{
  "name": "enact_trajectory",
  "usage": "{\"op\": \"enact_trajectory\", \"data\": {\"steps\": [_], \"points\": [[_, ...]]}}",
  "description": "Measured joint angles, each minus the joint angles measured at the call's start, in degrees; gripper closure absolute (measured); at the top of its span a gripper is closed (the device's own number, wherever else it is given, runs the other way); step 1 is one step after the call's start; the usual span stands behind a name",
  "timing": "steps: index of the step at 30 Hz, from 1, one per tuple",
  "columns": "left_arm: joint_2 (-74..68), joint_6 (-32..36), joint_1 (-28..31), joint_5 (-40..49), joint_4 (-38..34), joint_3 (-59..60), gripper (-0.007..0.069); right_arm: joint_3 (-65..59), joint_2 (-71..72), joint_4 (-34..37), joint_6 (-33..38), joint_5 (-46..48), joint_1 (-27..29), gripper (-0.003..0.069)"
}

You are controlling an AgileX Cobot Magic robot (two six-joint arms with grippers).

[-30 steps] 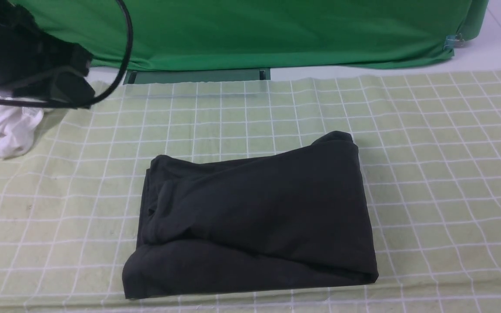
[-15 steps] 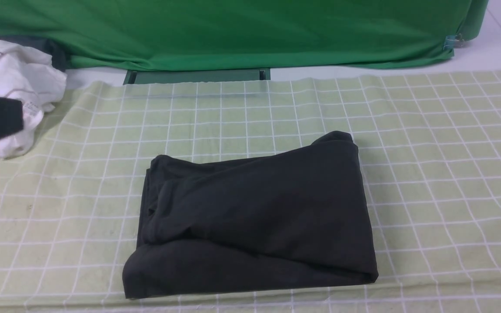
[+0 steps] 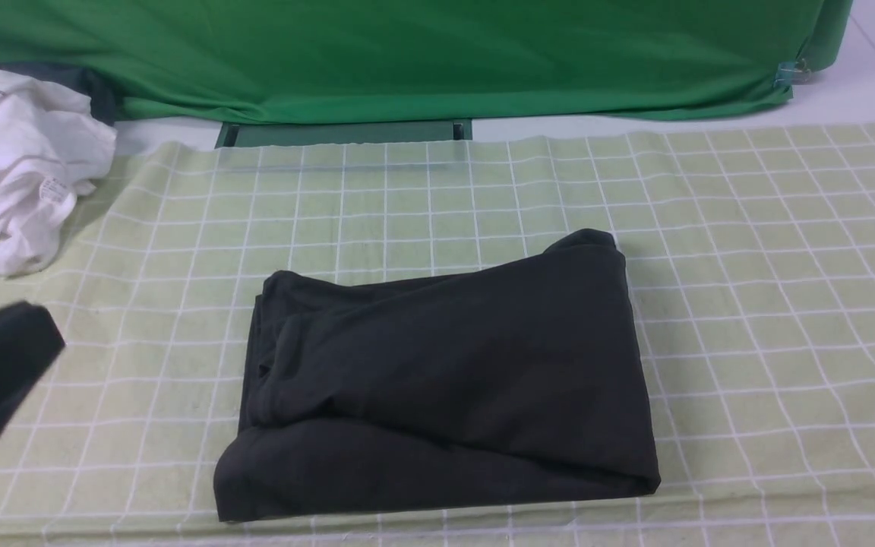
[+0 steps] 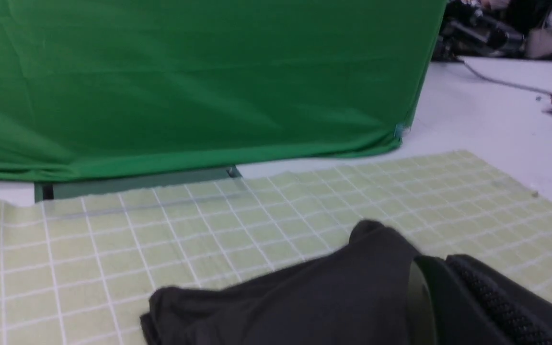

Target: Fold a long-sleeved shirt over a green coffee tablecloth.

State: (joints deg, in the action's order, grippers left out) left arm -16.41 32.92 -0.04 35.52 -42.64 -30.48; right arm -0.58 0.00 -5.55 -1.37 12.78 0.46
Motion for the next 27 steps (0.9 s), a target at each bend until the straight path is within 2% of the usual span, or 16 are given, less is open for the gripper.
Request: {"op": "enact_trajectory", "data": {"steps": [7,13,19,22,23,24,27], "points": [[0.0,0.3,0.0,1.2,7.9,0.1,0.0611,0.0,0.0,0.0,-0.5,0.0,0.0,0.0421],[0.1,0.3,0.0,-0.7,10.4,0.2,0.0611,0.0,0.0,0.0,-1.2,0.0,0.0,0.0421],[0.2,-0.3,0.0,-12.1,11.2,3.5,0.0611,0.0,0.0,0.0,-1.2,0.0,0.0,0.0421],[0.5,-5.8,0.0,-20.0,16.2,8.7,0.0611,0.0,0.0,0.0,-1.2,0.0,0.0,0.0421],[1.0,-9.3,0.0,-21.5,18.9,10.2,0.0611,0.0,0.0,0.0,-1.2,0.0,0.0,0.0421],[2.3,-16.2,0.0,-23.5,25.0,13.2,0.0611,0.0,0.0,0.0,-1.2,0.0,0.0,0.0421],[5.4,-25.4,0.0,-25.5,33.7,17.9,0.0611,0.0,0.0,0.0,-1.2,0.0,0.0,0.0421]]}}
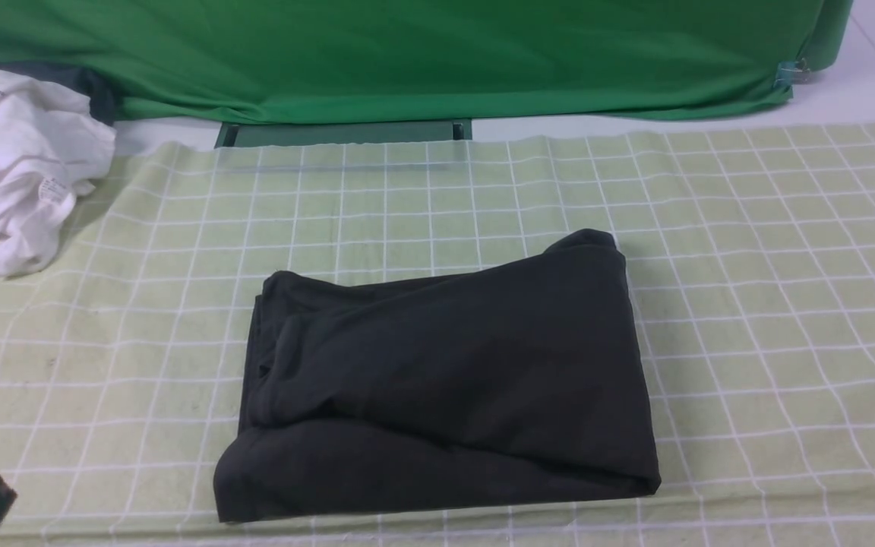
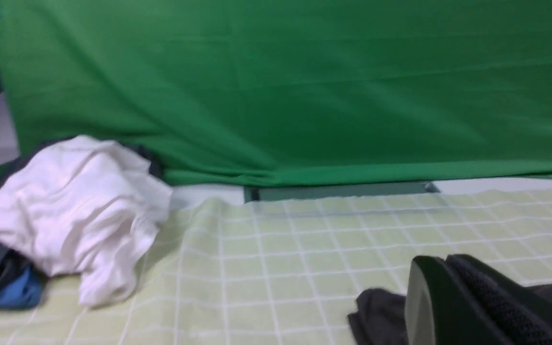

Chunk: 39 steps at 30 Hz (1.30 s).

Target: Fold a long-sleeved shirt over a green coffee tablecloth.

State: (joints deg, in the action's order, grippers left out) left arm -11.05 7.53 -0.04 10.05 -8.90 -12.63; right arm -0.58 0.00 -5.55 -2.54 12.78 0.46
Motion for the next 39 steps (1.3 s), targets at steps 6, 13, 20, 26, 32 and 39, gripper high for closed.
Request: {"op": "enact_trajectory", "data": {"steps": [6,13,20,26,32,39], "points": [[6.9,-5.8,0.0,-2.7,5.1,8.6,0.0611,0.0,0.0,0.0,0.0,0.0,0.0,0.0421],[11.0,-6.1,0.0,-3.3,5.5,12.9,0.0611,0.0,0.0,0.0,0.0,0.0,0.0,0.0421],[11.0,-7.5,0.0,2.0,5.6,12.9,0.0611,0.0,0.0,0.0,0.0,0.0,0.0,0.0418],[11.0,-7.5,0.0,3.2,5.9,12.9,0.0611,0.0,0.0,0.0,0.0,0.0,0.0,0.0418],[11.0,-7.5,0.0,3.4,5.9,12.9,0.0611,0.0,0.0,0.0,0.0,0.0,0.0,0.0418],[11.0,-7.5,0.0,3.4,5.9,12.9,0.0611,0.0,0.0,0.0,0.0,0.0,0.0,0.0418]]}}
